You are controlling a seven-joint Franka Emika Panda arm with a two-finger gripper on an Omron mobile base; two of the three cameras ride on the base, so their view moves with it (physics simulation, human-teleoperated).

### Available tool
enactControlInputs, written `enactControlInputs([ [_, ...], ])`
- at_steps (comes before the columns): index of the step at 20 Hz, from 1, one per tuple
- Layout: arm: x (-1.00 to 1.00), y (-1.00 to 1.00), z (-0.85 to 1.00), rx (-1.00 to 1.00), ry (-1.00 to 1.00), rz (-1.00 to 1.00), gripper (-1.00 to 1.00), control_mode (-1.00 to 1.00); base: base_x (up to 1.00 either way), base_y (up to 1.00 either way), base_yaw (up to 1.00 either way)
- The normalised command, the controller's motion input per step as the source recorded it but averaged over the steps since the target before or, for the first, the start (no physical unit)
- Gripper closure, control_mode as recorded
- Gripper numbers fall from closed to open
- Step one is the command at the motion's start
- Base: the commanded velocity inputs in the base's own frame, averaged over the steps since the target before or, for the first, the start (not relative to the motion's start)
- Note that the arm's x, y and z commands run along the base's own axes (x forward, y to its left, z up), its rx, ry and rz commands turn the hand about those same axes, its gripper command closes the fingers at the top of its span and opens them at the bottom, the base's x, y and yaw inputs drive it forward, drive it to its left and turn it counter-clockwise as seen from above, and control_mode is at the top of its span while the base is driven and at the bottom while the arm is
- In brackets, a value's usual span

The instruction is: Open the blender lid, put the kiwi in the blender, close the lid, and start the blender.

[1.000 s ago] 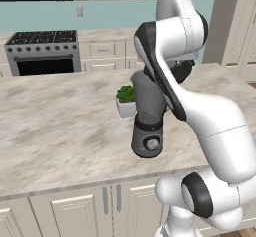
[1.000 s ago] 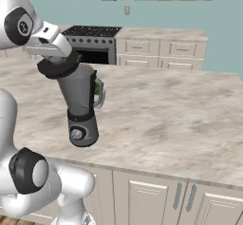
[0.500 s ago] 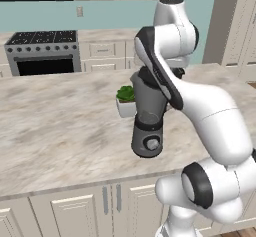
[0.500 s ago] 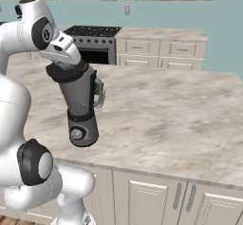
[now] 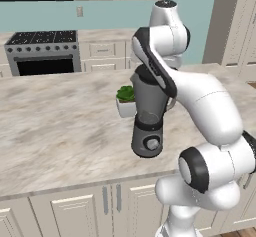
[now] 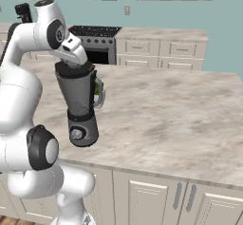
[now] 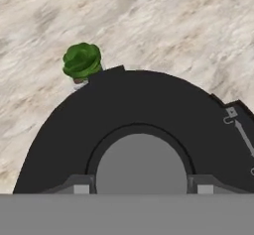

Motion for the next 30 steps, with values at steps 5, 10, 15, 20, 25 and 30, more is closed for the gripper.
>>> enactControlInputs([
  [5,0.49,0.05,0.00,0.00,0.03,-0.09,1.00,-1.00,0.00,0.00,0.00],
  [10,0.03,0.01,-0.06,0.00,0.00,-0.07,1.00,-1.00,0.00,0.00,0.00],
  [15,-0.12,0.00,-0.13,0.01,0.00,-0.03,1.00,-1.00,0.00,0.00,0.00],
  [20,-0.19,0.00,-0.11,0.00,0.02,-0.06,1.00,-1.00,0.00,0.00,0.00],
  [25,-0.05,0.00,-0.28,0.00,0.10,-0.04,1.00,-1.00,0.00,0.00,0.00],
  [30,-0.02,0.00,-0.42,0.00,0.02,-0.02,1.00,-1.00,0.00,0.00,0.00],
])
